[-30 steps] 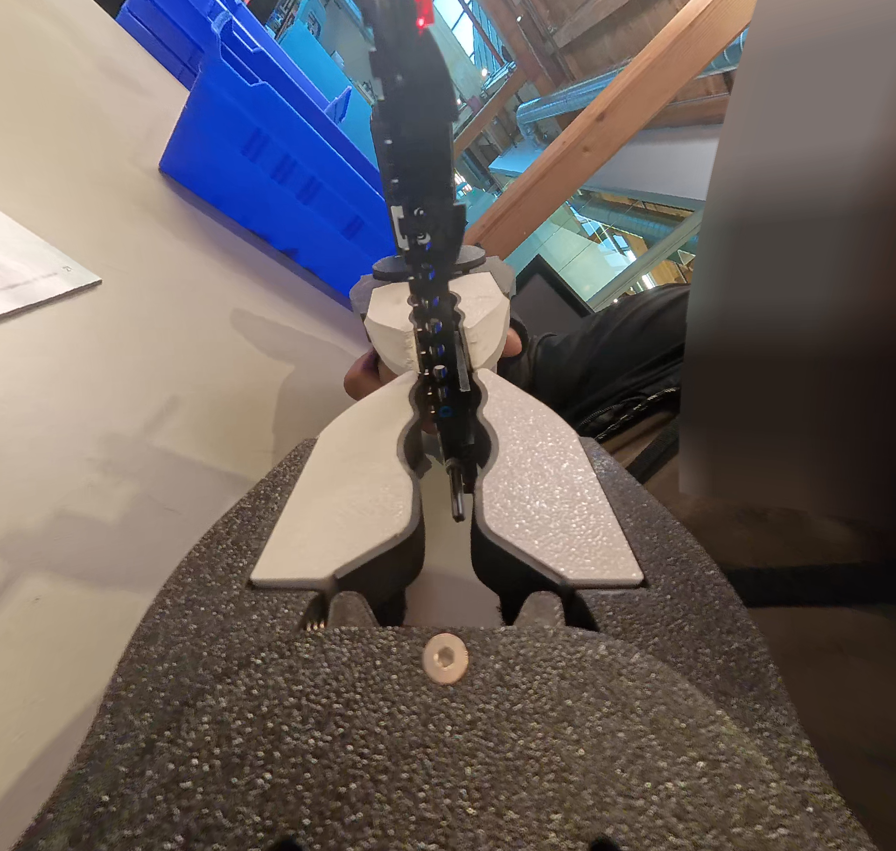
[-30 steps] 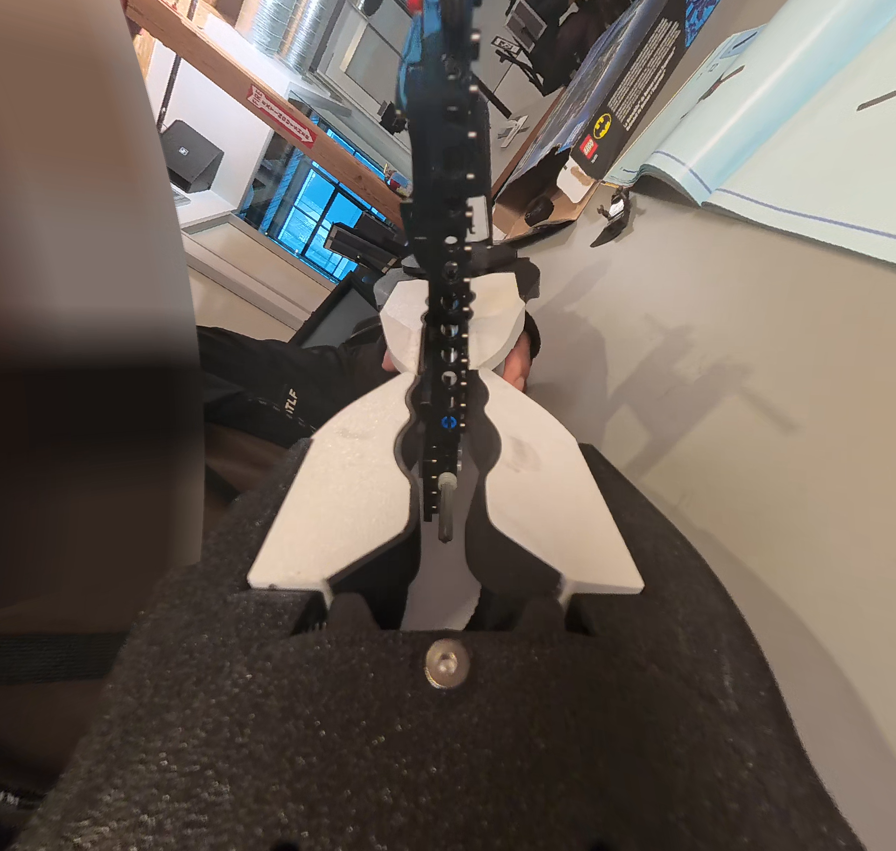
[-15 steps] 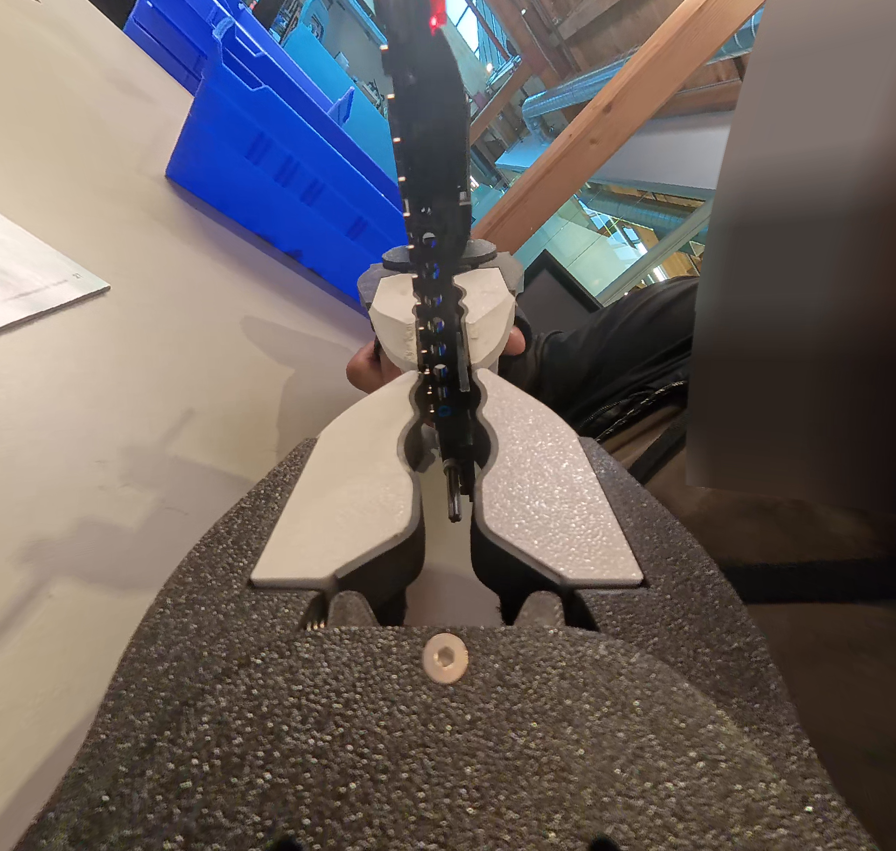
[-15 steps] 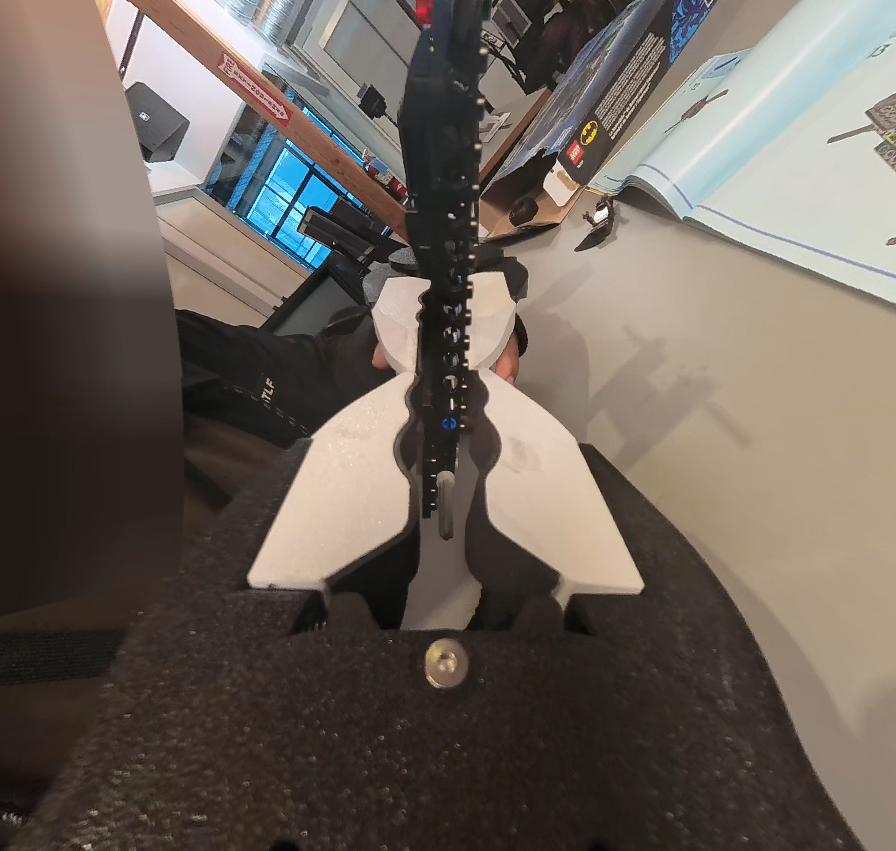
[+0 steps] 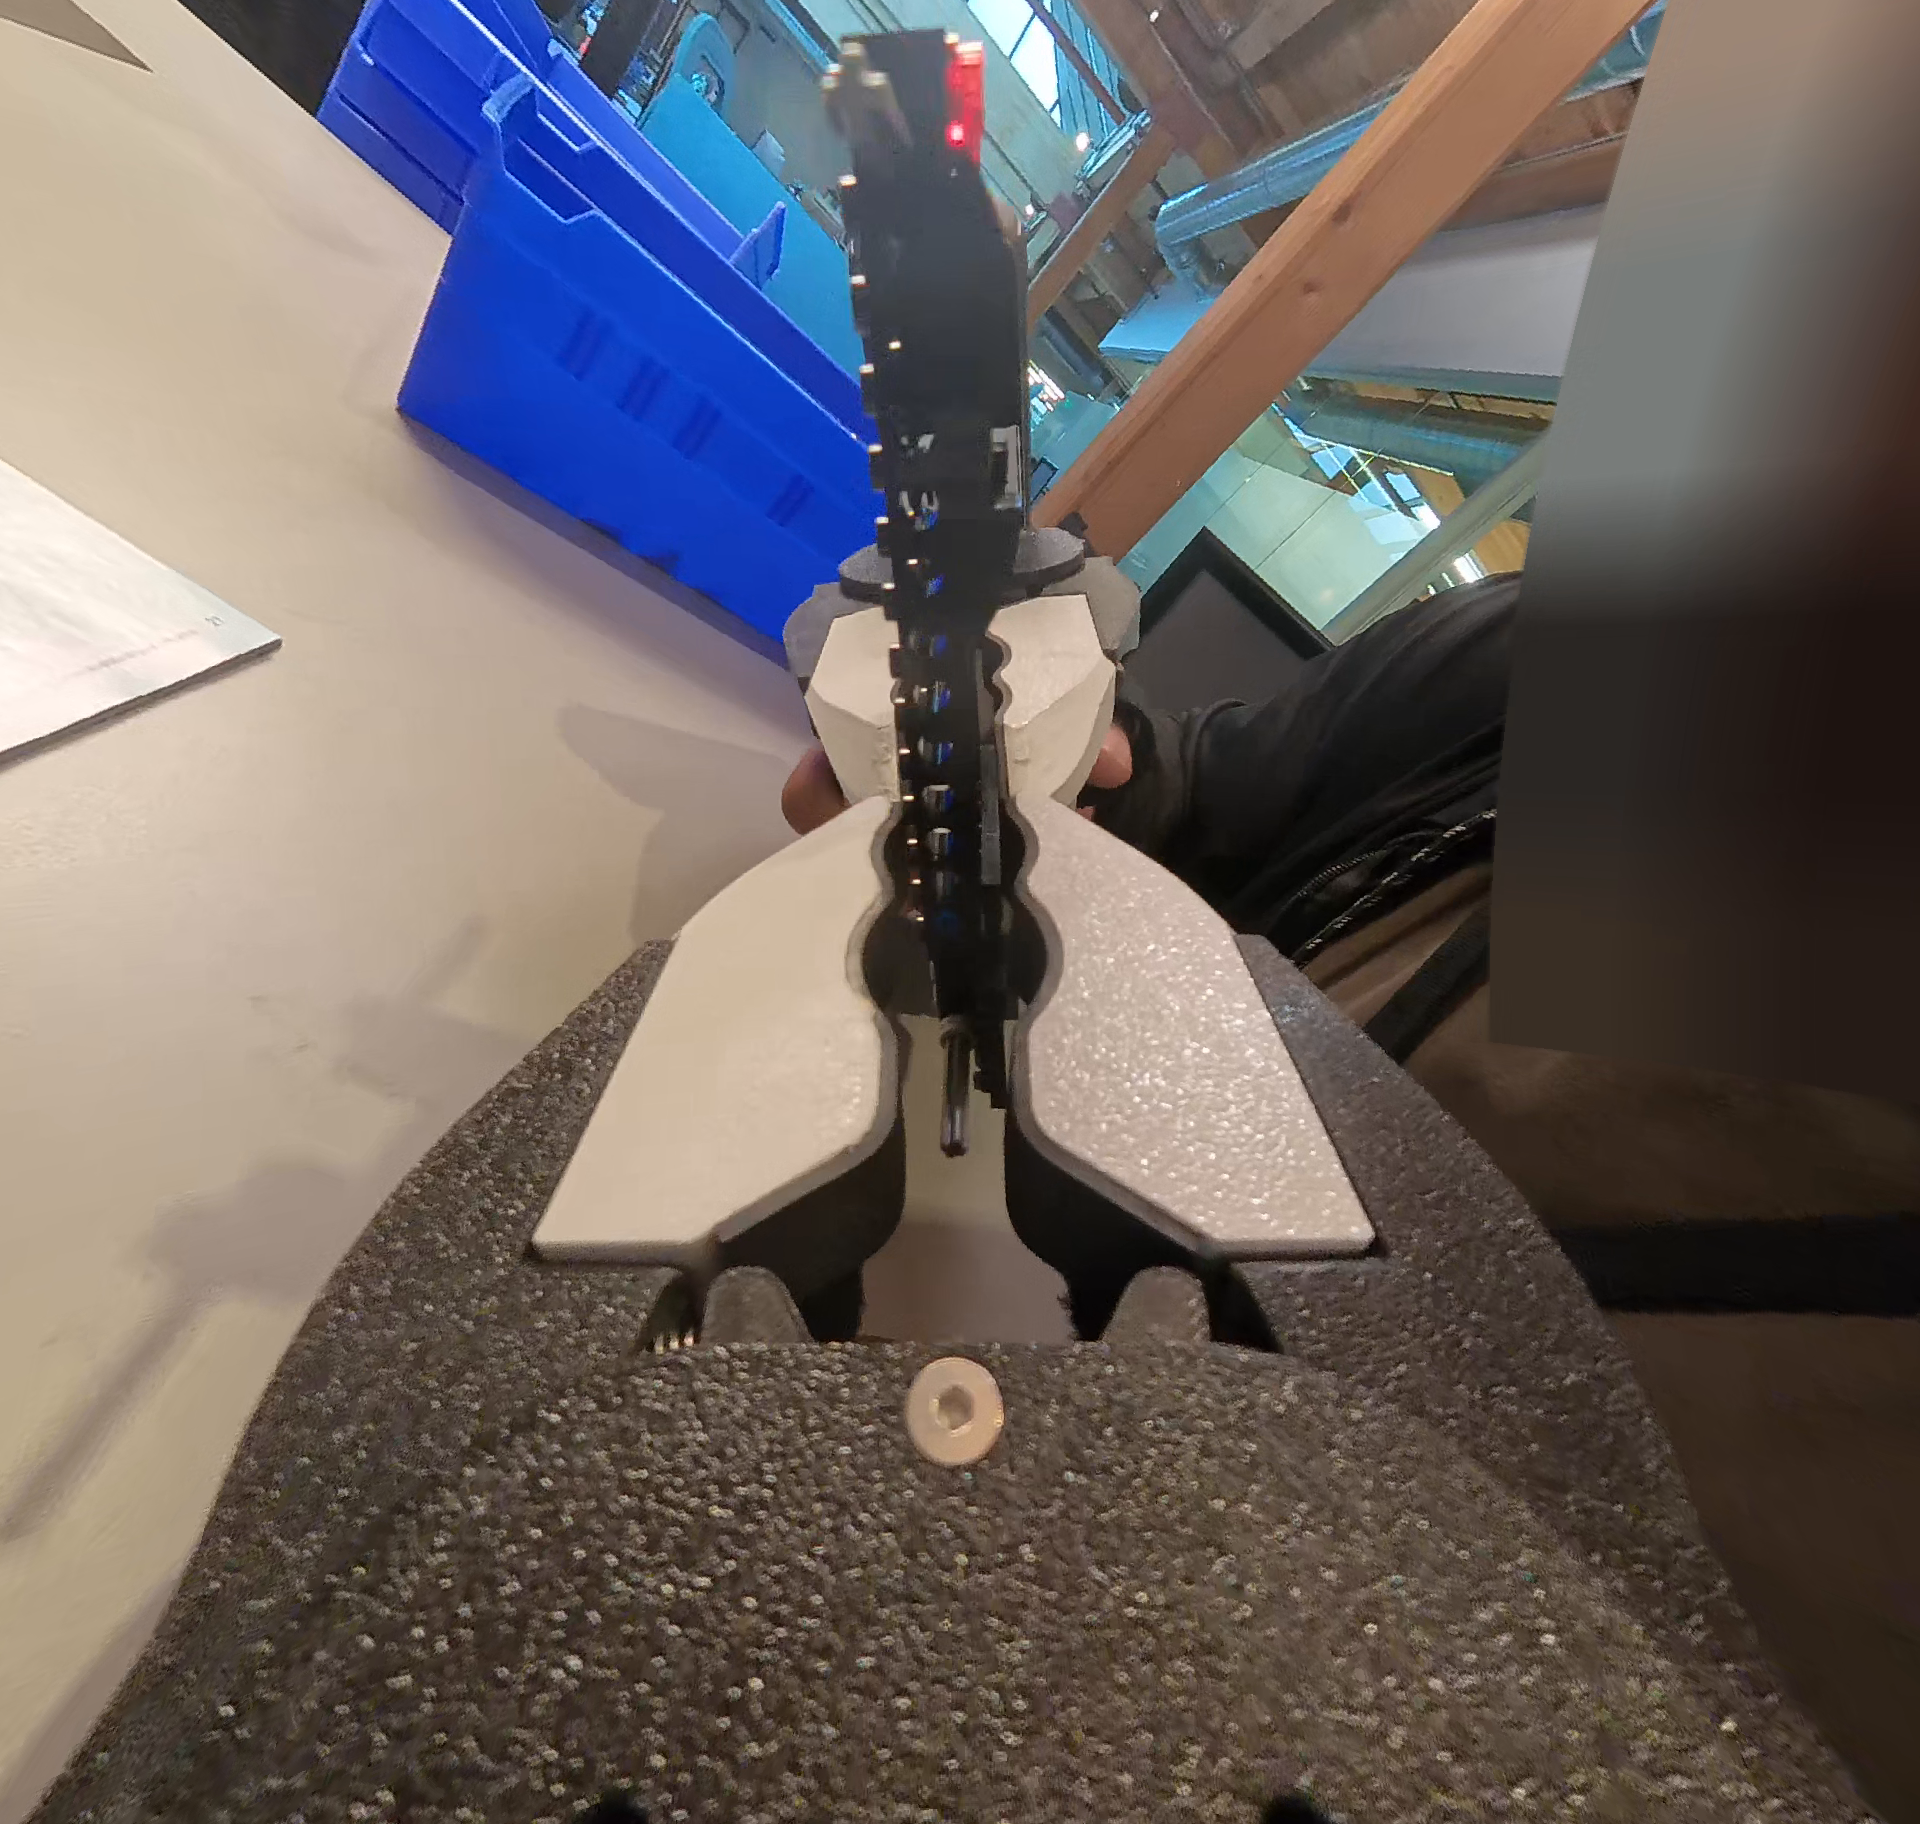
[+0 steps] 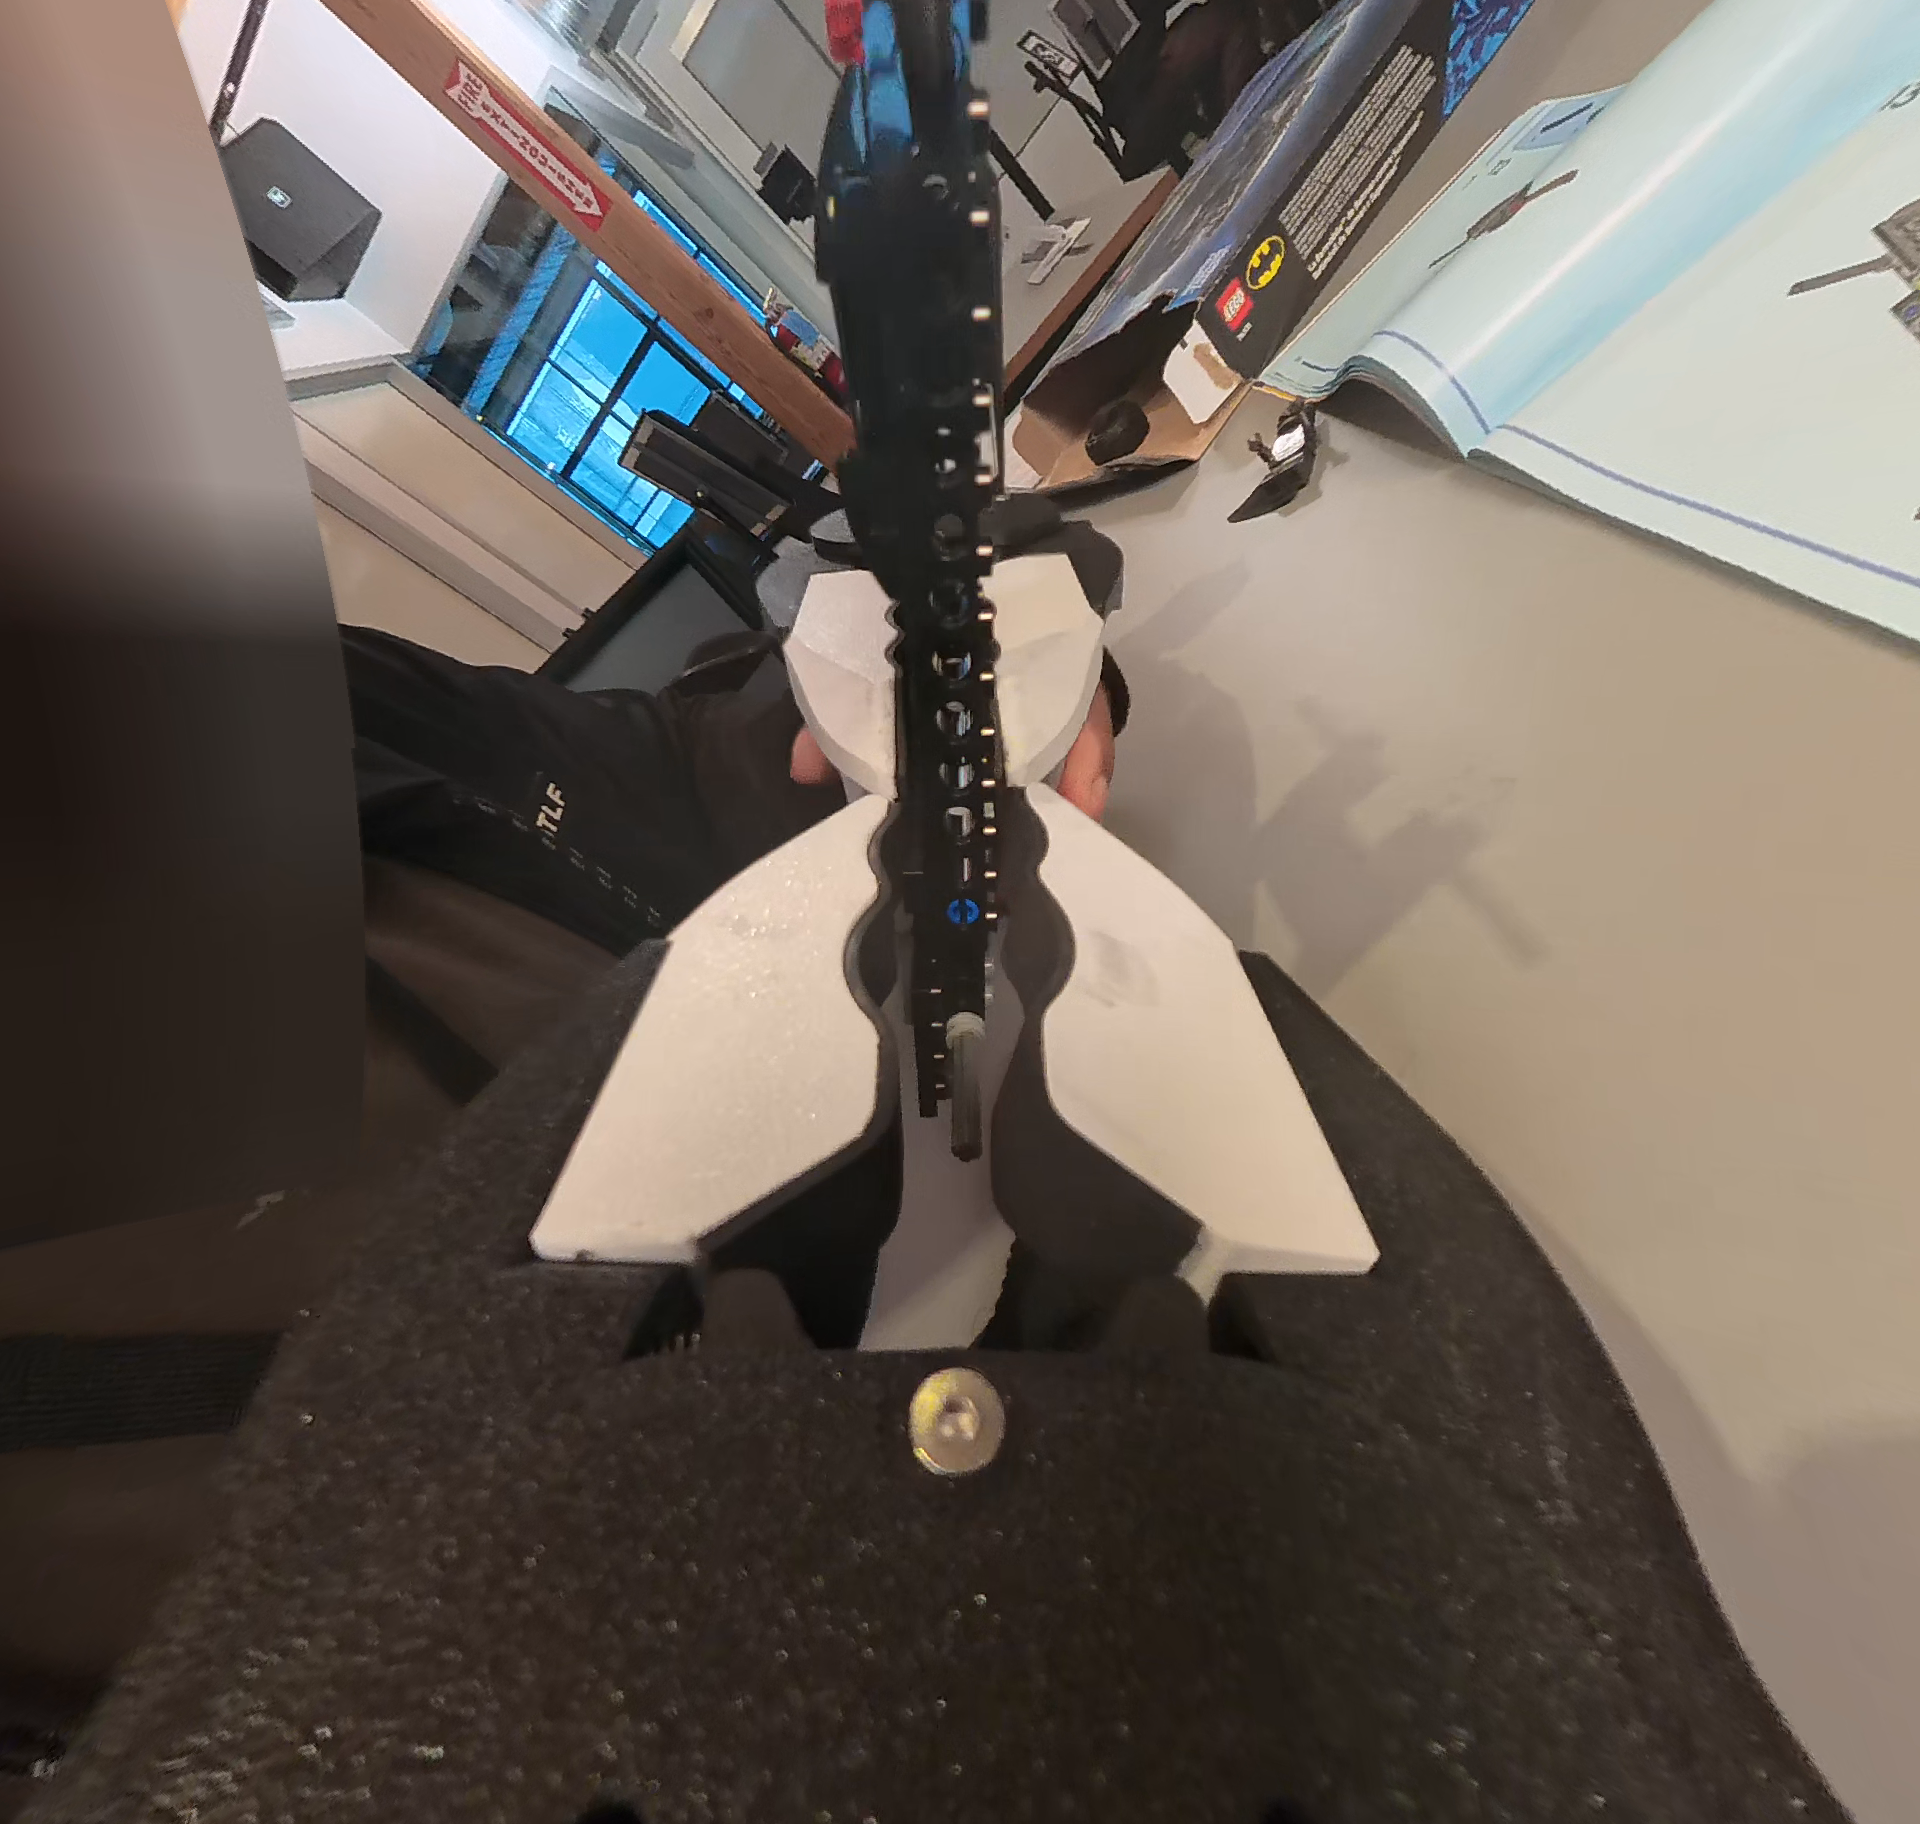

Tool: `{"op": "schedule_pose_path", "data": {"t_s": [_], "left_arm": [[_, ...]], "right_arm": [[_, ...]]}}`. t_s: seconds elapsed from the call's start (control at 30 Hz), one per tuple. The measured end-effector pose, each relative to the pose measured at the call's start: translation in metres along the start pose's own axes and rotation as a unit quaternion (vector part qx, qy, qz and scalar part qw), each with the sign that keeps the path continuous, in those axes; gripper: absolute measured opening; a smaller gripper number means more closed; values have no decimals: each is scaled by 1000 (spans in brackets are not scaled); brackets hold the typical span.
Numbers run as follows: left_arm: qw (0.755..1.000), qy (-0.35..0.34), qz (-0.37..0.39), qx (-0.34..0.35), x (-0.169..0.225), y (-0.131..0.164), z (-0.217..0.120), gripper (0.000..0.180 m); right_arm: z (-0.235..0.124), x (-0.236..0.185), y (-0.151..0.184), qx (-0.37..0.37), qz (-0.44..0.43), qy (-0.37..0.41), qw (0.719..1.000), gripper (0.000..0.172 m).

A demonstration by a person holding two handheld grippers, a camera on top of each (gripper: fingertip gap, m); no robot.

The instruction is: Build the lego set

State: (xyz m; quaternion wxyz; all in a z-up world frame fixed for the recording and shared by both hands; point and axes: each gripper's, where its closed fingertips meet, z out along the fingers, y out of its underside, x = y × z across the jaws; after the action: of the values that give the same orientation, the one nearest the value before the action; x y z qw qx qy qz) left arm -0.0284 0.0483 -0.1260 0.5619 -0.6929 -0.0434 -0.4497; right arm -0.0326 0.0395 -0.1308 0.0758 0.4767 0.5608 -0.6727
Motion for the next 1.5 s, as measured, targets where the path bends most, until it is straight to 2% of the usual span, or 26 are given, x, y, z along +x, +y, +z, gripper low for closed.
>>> {"op": "schedule_pose_path", "data": {"t_s": [0.2, 0.7, 0.87, 0.93, 1.13, 1.4, 1.5], "left_arm": [[1000, 5, 8, 4, 3, 0, 0, 15], [1000, 15, 5, 11, 5, -2, 0, 14], [1000, 15, 15, 4, 5, -2, 0, 17], [1000, 19, 17, 2, 6, -1, -1, 24], [1000, 6, -9, 8, -1, -4, -1, 21], [999, 21, -43, 17, 0, -4, -1, 16], [998, 20, -55, 35, -3, -9, -5, 15]], "right_arm": [[-1, -4, -2, 3, -32, 10, 999, 16], [-1, -6, -4, 11, -42, 9, 999, 16], [-1, -4, -5, 21, -10, -6, 1000, 16], [-3, -2, -9, 33, 15, -15, 999, 16], [-5, 1, -11, 46, 72, -34, 996, 16], [-4, 3, -12, 50, 84, -32, 995, 17], [-9, 8, -17, 57, 88, -20, 994, 23]]}}
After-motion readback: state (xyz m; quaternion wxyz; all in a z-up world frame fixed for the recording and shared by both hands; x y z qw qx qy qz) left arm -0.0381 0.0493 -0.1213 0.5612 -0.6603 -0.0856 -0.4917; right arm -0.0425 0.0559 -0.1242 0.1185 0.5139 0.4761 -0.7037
